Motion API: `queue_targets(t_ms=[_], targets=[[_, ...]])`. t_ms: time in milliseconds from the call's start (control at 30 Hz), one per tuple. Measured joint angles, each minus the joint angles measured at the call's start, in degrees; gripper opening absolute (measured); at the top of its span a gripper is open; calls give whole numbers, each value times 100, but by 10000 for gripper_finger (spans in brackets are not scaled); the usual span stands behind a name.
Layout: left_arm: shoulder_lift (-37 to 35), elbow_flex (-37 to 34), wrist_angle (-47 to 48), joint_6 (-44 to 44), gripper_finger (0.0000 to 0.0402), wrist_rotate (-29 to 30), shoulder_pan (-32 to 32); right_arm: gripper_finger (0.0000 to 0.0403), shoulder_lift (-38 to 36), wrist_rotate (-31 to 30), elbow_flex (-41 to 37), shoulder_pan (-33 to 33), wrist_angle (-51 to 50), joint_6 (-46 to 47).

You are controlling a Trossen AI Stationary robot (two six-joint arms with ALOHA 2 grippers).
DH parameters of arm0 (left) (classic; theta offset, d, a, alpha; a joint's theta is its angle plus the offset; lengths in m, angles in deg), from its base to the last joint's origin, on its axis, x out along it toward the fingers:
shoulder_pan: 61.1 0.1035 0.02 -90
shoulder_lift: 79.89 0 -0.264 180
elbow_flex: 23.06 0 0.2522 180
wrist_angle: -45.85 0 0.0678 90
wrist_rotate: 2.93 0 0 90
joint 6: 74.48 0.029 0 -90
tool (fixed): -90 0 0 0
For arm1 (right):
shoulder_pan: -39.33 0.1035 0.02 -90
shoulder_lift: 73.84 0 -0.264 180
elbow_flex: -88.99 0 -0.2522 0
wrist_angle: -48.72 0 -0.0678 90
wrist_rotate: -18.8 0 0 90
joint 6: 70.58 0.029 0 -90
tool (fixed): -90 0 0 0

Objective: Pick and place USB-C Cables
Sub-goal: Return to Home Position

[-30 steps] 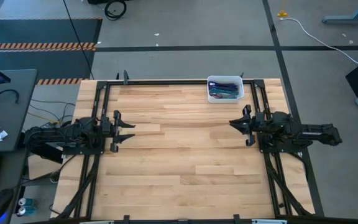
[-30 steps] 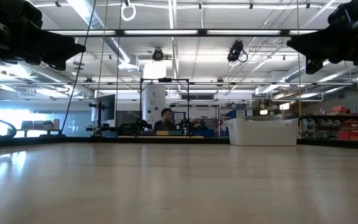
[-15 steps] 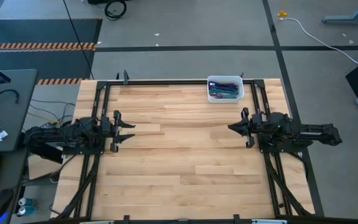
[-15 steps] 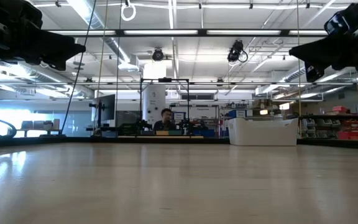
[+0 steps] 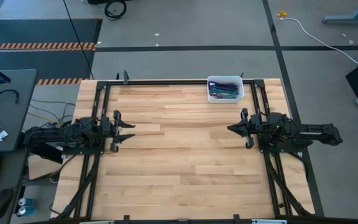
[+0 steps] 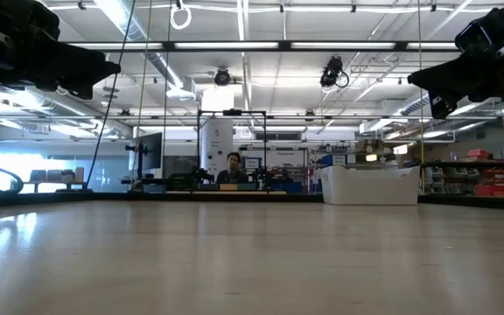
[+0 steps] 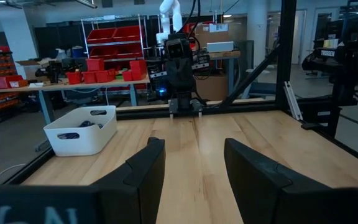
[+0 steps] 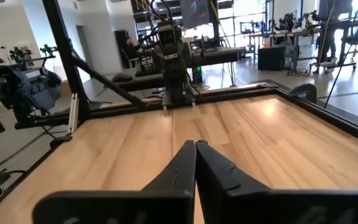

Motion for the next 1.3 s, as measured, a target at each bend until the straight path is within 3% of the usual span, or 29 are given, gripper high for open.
queue_targets(t_ms=[767, 867, 1000, 1300], targets=[[50, 0, 361, -3, 166, -207, -25, 25, -2, 1, 0, 2, -4, 0], [44, 0, 405, -3, 125, -162, -68, 24, -2, 1, 0, 1, -5, 0], [-12, 0, 455, -497, 22, 74, -63, 25, -2, 1, 0, 0, -4, 0], [-67, 1, 474, -647, 3, 17, -48, 26, -2, 1, 0, 2, -1, 0]])
